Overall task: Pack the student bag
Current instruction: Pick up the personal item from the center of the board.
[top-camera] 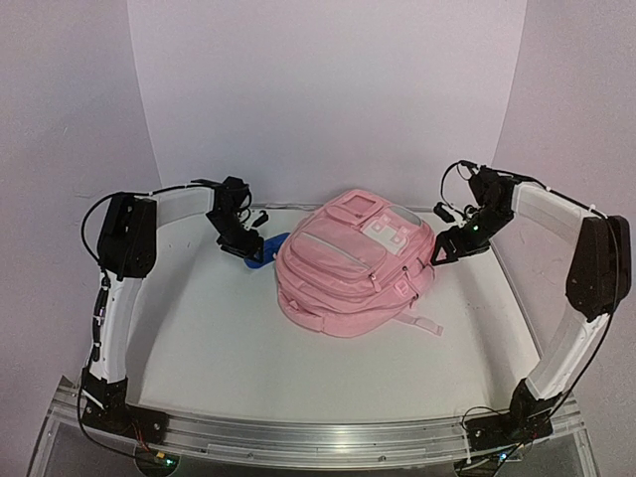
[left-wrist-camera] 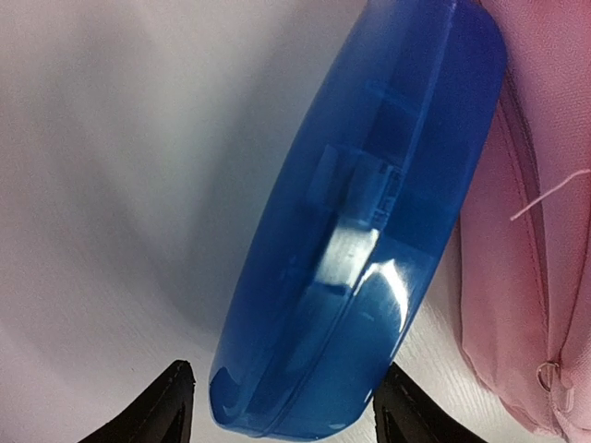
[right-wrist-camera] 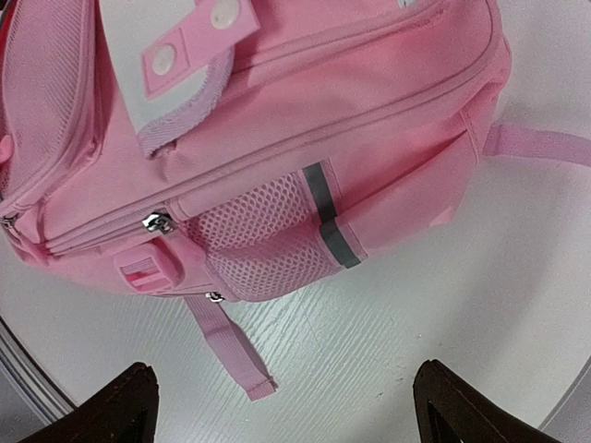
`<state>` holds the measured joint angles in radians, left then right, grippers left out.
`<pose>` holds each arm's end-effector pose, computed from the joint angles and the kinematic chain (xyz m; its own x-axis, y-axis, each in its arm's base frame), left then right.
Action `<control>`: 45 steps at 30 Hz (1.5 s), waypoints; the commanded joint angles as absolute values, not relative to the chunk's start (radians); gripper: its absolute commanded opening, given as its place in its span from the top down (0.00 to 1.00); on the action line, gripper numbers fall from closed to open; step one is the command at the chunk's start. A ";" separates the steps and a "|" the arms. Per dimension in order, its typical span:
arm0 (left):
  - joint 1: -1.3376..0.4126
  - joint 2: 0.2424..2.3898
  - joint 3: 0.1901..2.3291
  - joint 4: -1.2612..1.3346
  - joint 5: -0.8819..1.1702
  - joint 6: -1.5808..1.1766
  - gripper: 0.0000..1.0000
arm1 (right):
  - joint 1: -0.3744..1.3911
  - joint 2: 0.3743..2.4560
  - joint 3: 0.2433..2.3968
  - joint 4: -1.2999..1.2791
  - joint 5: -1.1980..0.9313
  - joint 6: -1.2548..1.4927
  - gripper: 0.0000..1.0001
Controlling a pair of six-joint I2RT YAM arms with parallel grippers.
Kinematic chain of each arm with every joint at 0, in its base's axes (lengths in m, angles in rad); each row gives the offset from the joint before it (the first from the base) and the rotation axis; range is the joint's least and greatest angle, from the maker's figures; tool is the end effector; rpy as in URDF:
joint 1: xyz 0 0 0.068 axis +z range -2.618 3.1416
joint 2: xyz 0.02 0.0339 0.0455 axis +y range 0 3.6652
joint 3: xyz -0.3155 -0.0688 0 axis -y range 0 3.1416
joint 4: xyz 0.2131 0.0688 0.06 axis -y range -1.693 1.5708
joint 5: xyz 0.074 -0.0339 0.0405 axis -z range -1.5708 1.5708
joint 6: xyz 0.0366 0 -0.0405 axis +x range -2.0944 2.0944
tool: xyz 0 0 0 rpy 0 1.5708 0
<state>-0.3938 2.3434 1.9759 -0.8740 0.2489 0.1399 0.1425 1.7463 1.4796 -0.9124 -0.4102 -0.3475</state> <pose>0.4546 -0.1987 0.2153 -0.8032 0.4801 -0.3527 0.5629 0.8054 -0.1857 0.3320 0.0624 0.3265 -0.7645 -0.4252 -0.4845 -0.5757 0.7885 0.2166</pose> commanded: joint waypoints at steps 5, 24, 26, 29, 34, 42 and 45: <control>-0.390 2.347 1.990 -0.809 0.297 0.192 0.44 | 0.142 1.744 1.535 -0.958 -0.292 -0.390 0.03; -0.390 2.395 1.961 -0.753 0.254 0.160 0.48 | 0.142 1.744 1.636 -1.088 -0.176 -0.438 0.02; -0.390 2.405 1.969 -0.750 0.246 0.157 0.52 | 0.142 1.737 1.638 -1.093 -0.160 -0.446 0.02; -0.390 2.401 1.979 -0.747 0.263 0.142 0.67 | 0.143 1.720 1.633 -1.093 -0.160 -0.452 0.02; -0.390 2.252 1.895 -0.718 0.295 0.087 0.83 | 0.143 1.700 1.590 -1.090 -0.208 -0.496 0.02; -0.460 1.910 1.757 -0.769 0.369 -0.068 0.88 | 0.151 1.625 1.384 -0.924 -0.420 -0.460 0.10; -0.535 1.829 1.707 -0.811 0.345 -0.109 0.88 | 0.175 1.651 1.338 -0.858 -0.443 -0.444 0.12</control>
